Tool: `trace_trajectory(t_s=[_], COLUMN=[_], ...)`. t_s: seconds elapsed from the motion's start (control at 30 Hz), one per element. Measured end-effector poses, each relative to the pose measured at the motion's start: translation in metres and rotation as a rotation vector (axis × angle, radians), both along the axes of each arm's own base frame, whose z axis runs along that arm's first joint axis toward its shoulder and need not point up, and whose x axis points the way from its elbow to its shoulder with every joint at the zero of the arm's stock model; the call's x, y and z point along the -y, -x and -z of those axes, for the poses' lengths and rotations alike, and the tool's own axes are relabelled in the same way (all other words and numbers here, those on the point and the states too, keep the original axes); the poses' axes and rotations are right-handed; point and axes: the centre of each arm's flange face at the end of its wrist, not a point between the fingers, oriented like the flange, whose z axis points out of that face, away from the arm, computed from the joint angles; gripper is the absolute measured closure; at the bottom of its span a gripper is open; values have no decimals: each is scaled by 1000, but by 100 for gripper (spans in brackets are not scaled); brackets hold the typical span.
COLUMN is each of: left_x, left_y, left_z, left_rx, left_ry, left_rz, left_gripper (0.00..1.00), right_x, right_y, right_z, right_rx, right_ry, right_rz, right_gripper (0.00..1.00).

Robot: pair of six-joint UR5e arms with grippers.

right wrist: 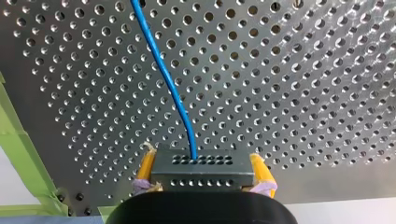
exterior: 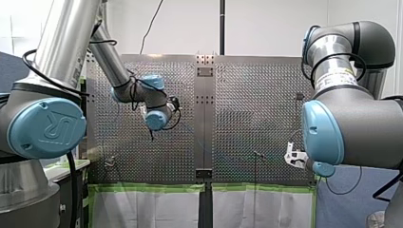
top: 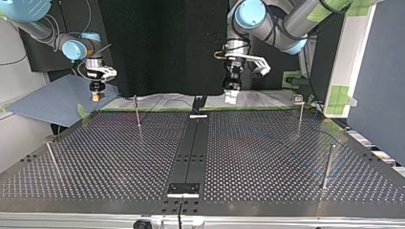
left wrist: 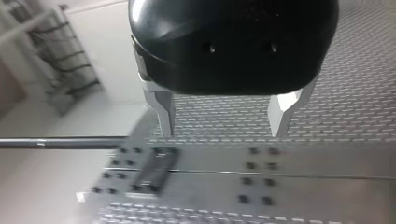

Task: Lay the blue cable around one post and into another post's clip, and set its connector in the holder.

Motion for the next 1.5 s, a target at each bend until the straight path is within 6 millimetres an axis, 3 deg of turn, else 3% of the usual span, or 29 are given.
trace_trajectory(t_s=[0.47,1.03,1.5], left_x=[-12,-28,-58], left_y=[39,91,145], left_z=[73,99,125], left_rx=[-140,-159,-263], left_ry=[-84,-54,-107], left_rz=[48,112,106], left_gripper=[0,0,0], right_x=[-1,-1,1], right_y=[-4,-4,-1], right_z=[0,0,-2], right_rx=[-1,0,0], right_ry=[0,4,10], right_rz=[-6,-7,-1], right_gripper=[100,100,100])
